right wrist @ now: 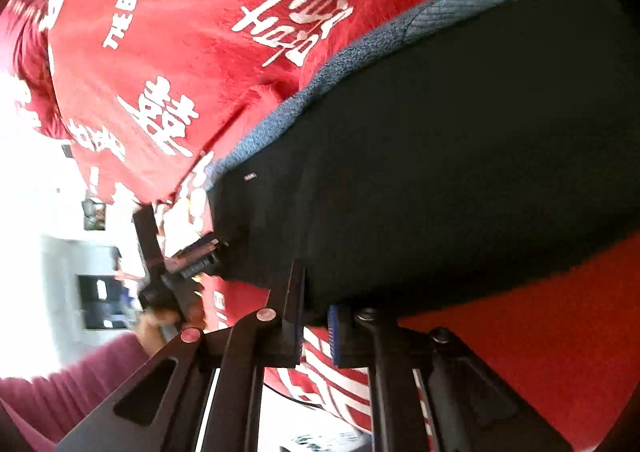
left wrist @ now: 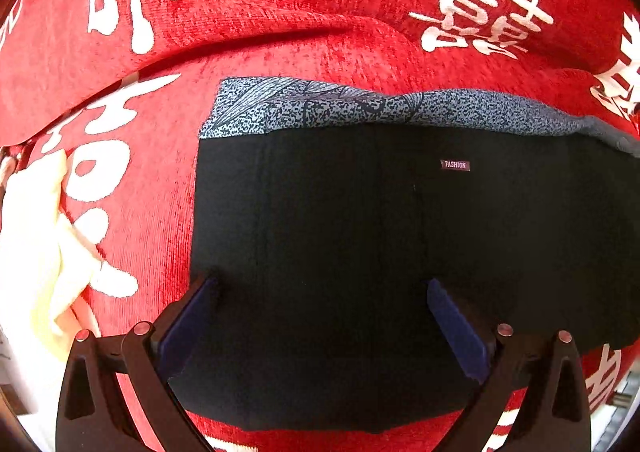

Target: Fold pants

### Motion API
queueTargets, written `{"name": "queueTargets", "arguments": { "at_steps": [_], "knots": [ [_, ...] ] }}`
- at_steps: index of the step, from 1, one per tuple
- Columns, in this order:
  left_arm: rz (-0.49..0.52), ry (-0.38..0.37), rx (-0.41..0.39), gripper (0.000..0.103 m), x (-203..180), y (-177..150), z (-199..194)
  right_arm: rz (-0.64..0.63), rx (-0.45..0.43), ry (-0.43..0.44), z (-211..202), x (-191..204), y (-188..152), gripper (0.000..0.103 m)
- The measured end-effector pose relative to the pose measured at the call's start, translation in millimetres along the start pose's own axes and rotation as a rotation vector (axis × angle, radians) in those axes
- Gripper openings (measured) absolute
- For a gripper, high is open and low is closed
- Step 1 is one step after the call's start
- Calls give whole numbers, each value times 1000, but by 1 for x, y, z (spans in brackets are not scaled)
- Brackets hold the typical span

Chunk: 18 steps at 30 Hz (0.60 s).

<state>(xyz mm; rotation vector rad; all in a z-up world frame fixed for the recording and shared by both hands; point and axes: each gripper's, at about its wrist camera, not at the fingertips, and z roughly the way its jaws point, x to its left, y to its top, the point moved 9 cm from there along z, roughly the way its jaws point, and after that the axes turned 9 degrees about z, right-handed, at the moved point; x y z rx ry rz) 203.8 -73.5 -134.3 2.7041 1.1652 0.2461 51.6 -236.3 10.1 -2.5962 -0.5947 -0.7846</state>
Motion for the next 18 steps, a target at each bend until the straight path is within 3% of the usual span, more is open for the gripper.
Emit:
{"name": "queueTargets", "arguments": {
  "at_steps": [5, 11, 15, 18],
  "knots": [
    [5, 19, -2, 103, 1, 0, 0, 65, 27, -71, 18, -45, -16, 7],
    [-28, 73, 61, 103, -9, -1, -18, 37, 91, -111, -9, -49, -21, 11],
    [32, -3, -15, 103, -67, 15, -50, -51, -6, -210, -50, -57, 7, 12],
    [42, -99, -44, 103, -124, 36, -53, -137, -66, -291, -61, -59, 40, 12]
  ]
}}
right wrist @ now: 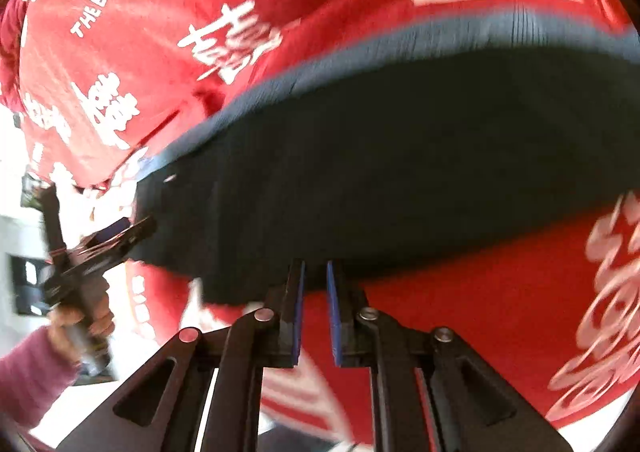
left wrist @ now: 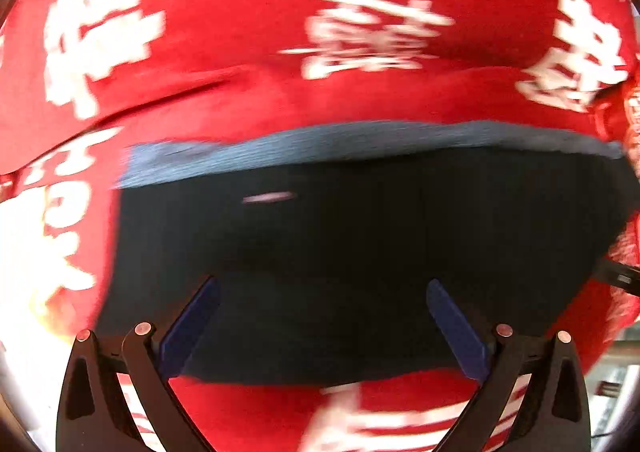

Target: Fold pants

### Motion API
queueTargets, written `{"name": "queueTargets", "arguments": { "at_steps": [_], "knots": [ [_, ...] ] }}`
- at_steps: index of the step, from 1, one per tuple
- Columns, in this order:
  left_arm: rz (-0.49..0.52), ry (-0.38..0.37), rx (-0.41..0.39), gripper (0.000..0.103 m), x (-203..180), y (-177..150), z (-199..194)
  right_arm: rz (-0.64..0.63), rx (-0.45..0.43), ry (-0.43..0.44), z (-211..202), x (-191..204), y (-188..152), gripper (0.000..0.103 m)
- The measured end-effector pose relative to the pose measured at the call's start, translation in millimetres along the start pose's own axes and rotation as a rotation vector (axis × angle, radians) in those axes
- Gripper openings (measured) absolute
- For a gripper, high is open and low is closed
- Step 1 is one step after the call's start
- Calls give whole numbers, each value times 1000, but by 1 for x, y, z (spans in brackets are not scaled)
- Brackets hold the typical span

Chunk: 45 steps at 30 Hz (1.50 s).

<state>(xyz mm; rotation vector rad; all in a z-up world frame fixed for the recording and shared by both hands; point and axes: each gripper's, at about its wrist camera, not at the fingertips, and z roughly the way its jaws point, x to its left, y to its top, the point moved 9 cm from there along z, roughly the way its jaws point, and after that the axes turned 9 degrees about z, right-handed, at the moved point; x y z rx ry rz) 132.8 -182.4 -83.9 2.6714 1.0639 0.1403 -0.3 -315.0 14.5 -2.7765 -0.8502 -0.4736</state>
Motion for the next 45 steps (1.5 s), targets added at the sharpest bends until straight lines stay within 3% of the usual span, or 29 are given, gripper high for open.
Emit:
{"name": "queueTargets", "arguments": {
  "at_steps": [2, 4, 6, 8, 11, 16, 19, 20, 22, 23, 26, 28, 32, 36, 38, 41, 45],
  "knots": [
    [4, -31, 7, 103, -32, 9, 12, -37, -13, -43, 4, -7, 15, 12],
    [37, -27, 53, 103, -59, 2, 30, -90, 8, -145, 19, -24, 16, 12],
    [86, -19, 103, 103, -81, -19, 45, -88, -30, -108, 17, -31, 13, 12],
    [87, 16, 37, 103, -85, -28, 35, -72, -38, -101, 14, -36, 8, 12],
    [79, 6, 55, 103, -83, -31, 33, -43, -44, -81, 12, -39, 5, 12],
    [121, 40, 88, 103, -86, -21, 24, -5, 17, -48, 11, -36, -5, 12],
    [86, 30, 50, 103, -84, 1, 15, 11, 58, -19, -2, -32, -11, 13],
    [71, 26, 33, 103, -82, 10, 13, -2, 45, -11, -7, -29, -5, 17],
    [47, 40, 9, 103, -75, 35, 15, -36, -6, -19, -14, -23, 17, 50],
    [33, 59, 4, 103, -70, 47, 20, -45, -36, -24, -15, -21, 33, 52],
    [-20, 113, 5, 103, -58, 73, 38, -56, -52, -15, -4, -13, 70, 45],
    [-71, 151, 12, 103, -49, 84, 51, -60, -62, -1, 6, -8, 91, 30],
    [-127, 198, 36, 103, -33, 88, 75, -93, -46, -42, 34, -7, 119, 29],
    [-186, 188, 39, 103, -22, 87, 88, -97, -82, -76, 43, -23, 139, 18],
    [-192, 197, 37, 103, -19, 89, 89, -81, -109, -131, 41, -36, 151, 18],
    [-192, 211, 40, 103, -14, 90, 89, -30, -108, -94, 40, -48, 165, 17],
    [-204, 242, 60, 103, -5, 82, 78, -20, -128, -166, 28, -58, 168, 22]
  ]
}}
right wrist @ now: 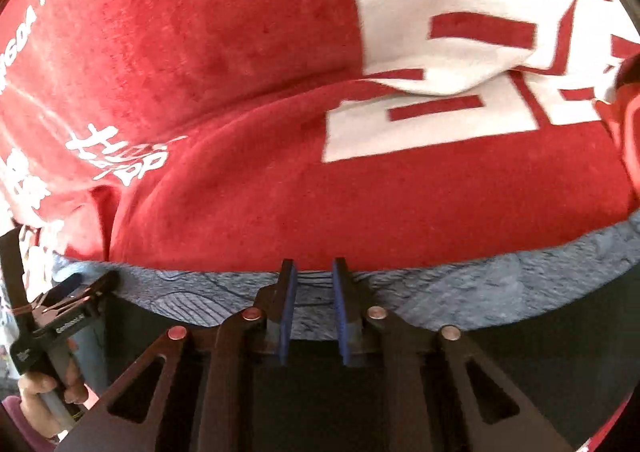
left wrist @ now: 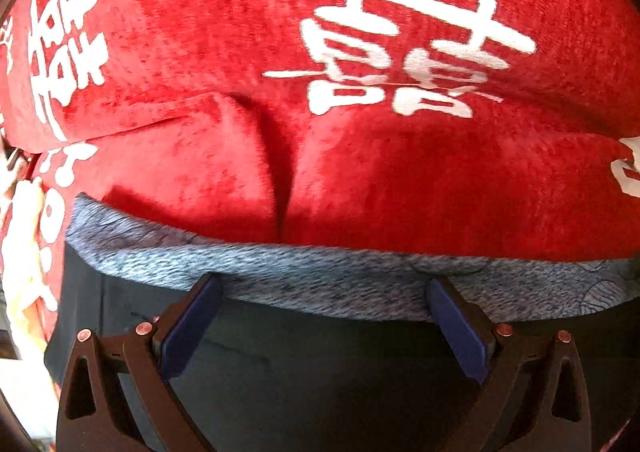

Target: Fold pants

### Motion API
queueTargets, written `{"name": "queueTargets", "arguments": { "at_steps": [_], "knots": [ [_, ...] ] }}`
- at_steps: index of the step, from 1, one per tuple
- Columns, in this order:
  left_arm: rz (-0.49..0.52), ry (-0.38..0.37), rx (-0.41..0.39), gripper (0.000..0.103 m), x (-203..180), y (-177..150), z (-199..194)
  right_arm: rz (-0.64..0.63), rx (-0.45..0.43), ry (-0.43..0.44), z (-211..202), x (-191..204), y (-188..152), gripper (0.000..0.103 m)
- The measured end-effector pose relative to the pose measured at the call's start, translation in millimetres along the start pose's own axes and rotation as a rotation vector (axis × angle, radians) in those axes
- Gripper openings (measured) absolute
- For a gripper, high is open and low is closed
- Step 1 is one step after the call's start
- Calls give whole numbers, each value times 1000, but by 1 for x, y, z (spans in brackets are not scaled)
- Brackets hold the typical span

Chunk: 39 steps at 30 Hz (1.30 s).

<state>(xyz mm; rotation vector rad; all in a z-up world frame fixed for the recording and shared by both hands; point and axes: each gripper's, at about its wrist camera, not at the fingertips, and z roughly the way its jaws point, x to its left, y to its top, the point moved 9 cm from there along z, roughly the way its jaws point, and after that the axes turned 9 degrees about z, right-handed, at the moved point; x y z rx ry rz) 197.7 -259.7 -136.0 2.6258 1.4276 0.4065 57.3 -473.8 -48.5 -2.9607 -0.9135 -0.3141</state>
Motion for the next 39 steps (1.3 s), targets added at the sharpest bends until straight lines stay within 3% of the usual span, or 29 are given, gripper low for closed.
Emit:
{"name": "queueTargets", "arguments": {
  "at_steps": [5, 12, 16, 28, 32, 39],
  "knots": [
    [44, -19, -15, 103, -6, -16, -28, 28, 3, 45, -27, -6, -22, 28],
    [186, -88, 28, 103, -67, -90, -52, 25, 44, 51, -53, -18, -94, 33],
    [169, -83, -2, 103, -75, -115, -57, 36, 46, 62, -62, -29, -124, 32],
    [190, -32, 24, 103, -70, -119, -57, 153, 69, 144, -77, -51, -148, 33],
    [205, 0, 44, 103, -72, -117, -60, 187, 64, 133, -84, -71, -153, 36],
    [271, -31, 26, 103, -112, -112, -78, 301, 21, 136, -103, -125, -150, 38]
  ]
}}
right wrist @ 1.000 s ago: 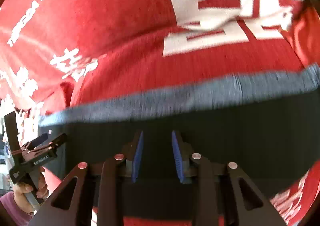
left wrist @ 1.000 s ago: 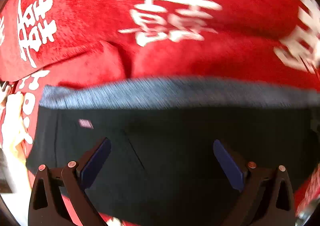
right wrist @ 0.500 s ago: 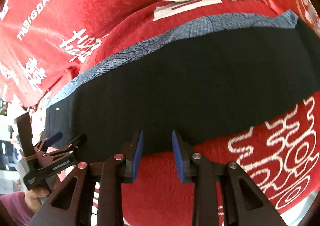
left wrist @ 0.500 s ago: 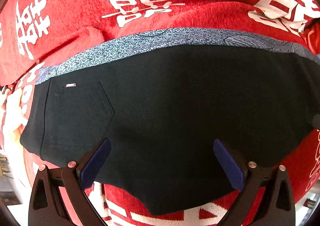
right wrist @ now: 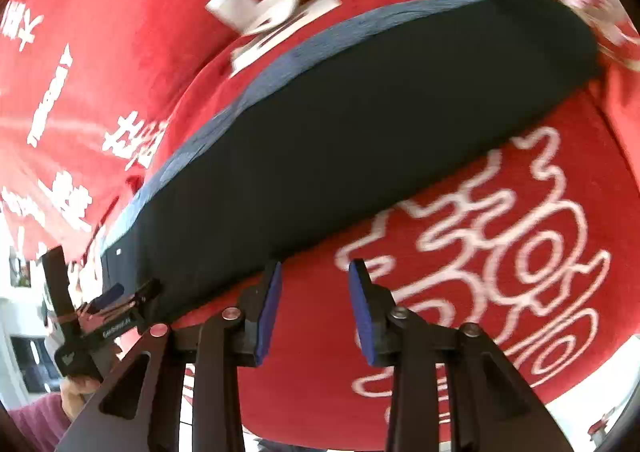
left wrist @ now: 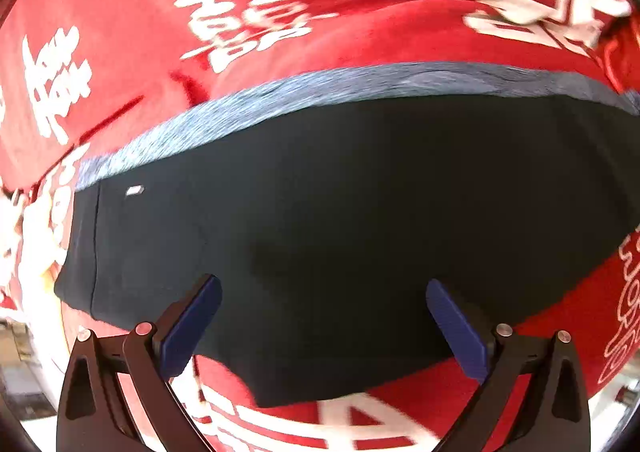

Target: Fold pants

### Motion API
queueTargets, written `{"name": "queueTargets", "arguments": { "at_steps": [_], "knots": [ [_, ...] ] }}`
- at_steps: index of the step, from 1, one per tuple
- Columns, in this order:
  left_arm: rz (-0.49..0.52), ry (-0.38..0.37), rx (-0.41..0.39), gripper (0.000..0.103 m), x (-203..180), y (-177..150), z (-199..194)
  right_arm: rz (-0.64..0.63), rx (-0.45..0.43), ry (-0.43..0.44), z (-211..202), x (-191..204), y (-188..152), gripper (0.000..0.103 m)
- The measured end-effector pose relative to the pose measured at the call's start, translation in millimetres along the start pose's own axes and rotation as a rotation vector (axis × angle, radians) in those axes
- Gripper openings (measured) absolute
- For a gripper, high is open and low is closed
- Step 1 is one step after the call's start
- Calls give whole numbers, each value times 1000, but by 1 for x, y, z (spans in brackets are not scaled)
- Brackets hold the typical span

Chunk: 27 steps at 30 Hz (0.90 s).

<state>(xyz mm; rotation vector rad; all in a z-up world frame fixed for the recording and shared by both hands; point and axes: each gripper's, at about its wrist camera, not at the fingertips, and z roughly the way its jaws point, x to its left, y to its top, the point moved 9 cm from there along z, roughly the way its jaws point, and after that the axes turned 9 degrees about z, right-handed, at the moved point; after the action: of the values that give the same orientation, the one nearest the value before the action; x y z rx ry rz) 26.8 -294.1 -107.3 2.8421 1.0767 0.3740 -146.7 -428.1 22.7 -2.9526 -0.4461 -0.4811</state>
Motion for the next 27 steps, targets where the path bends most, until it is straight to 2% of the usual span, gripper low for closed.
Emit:
{"name": "queueTargets", "arguments": {
  "at_steps": [8, 15, 18, 23, 27],
  "knots": [
    [89, -77, -55, 103, -79, 45, -14, 133, -93, 68, -25, -54, 35, 40],
    [106, -166, -76, 103, -144, 84, -20, 219, -197, 125, -40, -98, 66, 46],
    [123, -169, -98, 103, -161, 99, -20, 260, -223, 145, -39, -116, 78, 46],
    [90, -188, -111, 103, -185, 120, -15, 311, -271, 208, -36, -137, 96, 46],
    [79, -177, -108, 103, -194, 122, -3, 351, -313, 259, -35, -142, 107, 46]
  ]
}}
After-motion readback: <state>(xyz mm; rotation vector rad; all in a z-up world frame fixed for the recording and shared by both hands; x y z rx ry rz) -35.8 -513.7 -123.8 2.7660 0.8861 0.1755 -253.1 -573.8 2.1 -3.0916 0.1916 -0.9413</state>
